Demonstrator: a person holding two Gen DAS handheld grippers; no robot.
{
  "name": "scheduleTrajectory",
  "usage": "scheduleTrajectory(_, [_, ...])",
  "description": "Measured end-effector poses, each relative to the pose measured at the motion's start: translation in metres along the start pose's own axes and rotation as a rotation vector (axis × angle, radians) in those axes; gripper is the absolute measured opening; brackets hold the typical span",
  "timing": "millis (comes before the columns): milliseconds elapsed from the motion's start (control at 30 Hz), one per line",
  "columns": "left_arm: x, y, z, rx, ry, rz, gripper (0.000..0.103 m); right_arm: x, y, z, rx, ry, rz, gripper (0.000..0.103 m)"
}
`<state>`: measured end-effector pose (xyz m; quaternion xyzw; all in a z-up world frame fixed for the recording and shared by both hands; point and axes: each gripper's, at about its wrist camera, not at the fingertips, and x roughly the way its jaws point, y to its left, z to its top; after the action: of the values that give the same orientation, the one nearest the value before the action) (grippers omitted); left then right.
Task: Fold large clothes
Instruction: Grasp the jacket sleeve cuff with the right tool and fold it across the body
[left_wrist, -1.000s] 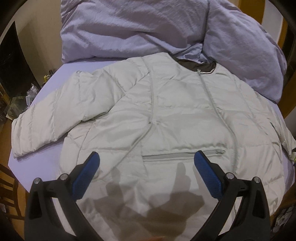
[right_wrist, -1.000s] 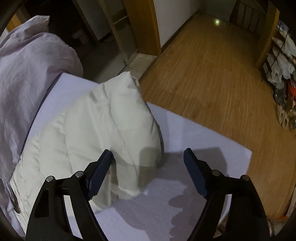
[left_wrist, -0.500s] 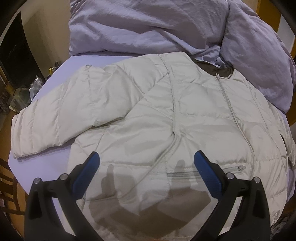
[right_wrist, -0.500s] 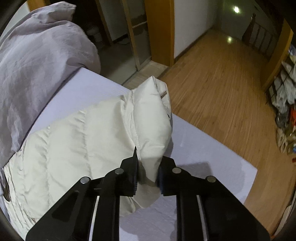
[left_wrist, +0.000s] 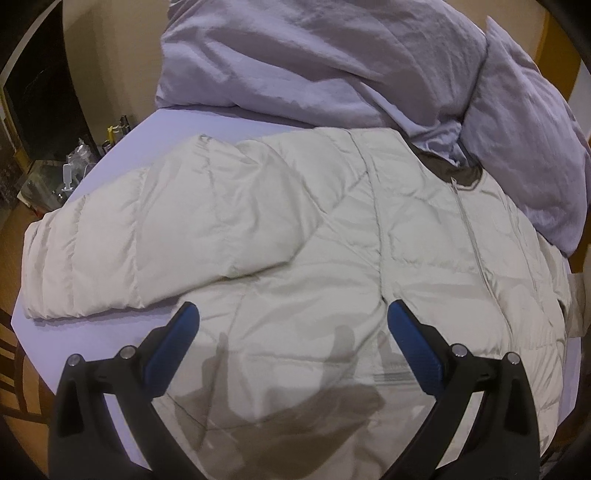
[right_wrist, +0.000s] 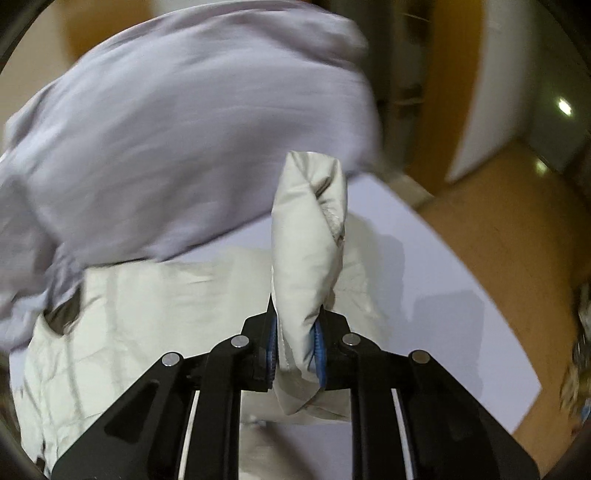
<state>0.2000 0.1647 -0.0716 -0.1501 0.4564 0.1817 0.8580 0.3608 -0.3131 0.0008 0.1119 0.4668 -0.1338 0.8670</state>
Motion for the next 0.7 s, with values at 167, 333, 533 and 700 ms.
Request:
scheduleTrajectory(167, [0.0, 0.014, 0.006, -0.021, -0.016, 0.014, 0.101, 0.02, 0.093, -0.016, -0.148, 0.063, 0.088, 0.017])
scheduleTrajectory(333, [-0.001, 0.031, 0.011, -0.046, -0.03, 0.031, 0.101, 0.041, 0.162, -0.05, -0.254, 0.144, 0.155, 0.017])
scheduleTrajectory(533, [0.001, 0.05, 0.015, -0.066, -0.028, 0.089, 0.101, 0.047, 0.239, -0.082, -0.366, 0.214, 0.27, 0.017])
scheduleTrajectory(700, [0.001, 0.067, 0.018, -0.089, -0.032, 0.111, 0.101, 0.046, 0.289, -0.102, -0.426, 0.221, 0.323, 0.017])
